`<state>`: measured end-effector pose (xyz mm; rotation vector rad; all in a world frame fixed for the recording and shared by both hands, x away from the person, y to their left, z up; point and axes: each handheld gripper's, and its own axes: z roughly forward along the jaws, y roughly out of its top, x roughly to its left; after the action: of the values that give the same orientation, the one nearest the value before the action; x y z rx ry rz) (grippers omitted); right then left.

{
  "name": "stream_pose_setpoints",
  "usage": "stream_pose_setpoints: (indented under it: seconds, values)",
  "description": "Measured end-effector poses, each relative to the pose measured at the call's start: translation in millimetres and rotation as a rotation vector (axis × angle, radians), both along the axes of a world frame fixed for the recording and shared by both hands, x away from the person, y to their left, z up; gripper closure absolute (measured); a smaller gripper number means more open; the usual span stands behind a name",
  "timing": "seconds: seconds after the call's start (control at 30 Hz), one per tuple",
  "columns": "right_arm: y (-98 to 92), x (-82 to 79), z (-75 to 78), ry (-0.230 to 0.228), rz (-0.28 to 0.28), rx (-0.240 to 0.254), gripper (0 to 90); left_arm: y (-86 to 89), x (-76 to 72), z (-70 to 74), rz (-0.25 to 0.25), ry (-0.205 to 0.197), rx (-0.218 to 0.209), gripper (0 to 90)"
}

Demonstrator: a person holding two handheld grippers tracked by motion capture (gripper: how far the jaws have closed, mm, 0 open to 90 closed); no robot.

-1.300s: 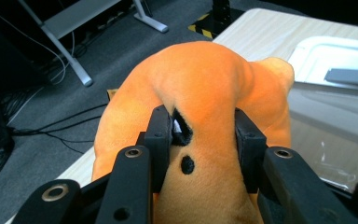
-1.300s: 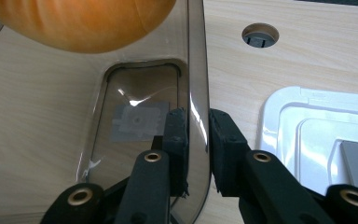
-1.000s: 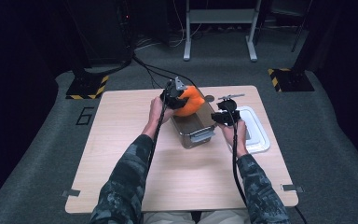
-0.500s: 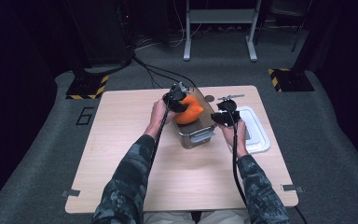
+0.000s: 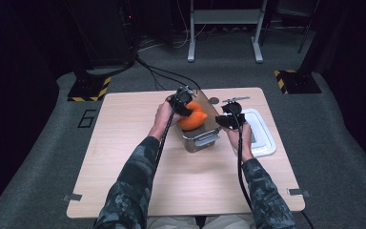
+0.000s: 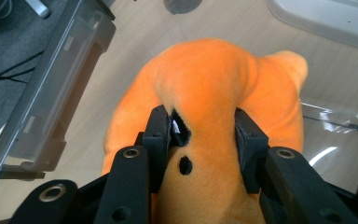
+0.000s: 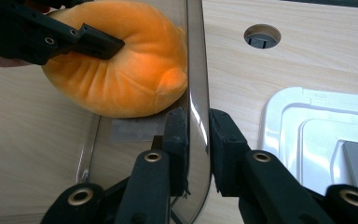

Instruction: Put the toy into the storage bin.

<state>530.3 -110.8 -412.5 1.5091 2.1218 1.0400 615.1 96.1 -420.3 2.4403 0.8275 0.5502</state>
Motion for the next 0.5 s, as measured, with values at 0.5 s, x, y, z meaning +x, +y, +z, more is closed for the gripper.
stream_pose_setpoints:
  seconds: [0.5]
  values:
    - [0.9, 0.4, -0.3, -0.001, -0.013, 0.002, 78.0, -1.7, 0.9, 9.8, 0.044, 0.003, -0.057, 31.7]
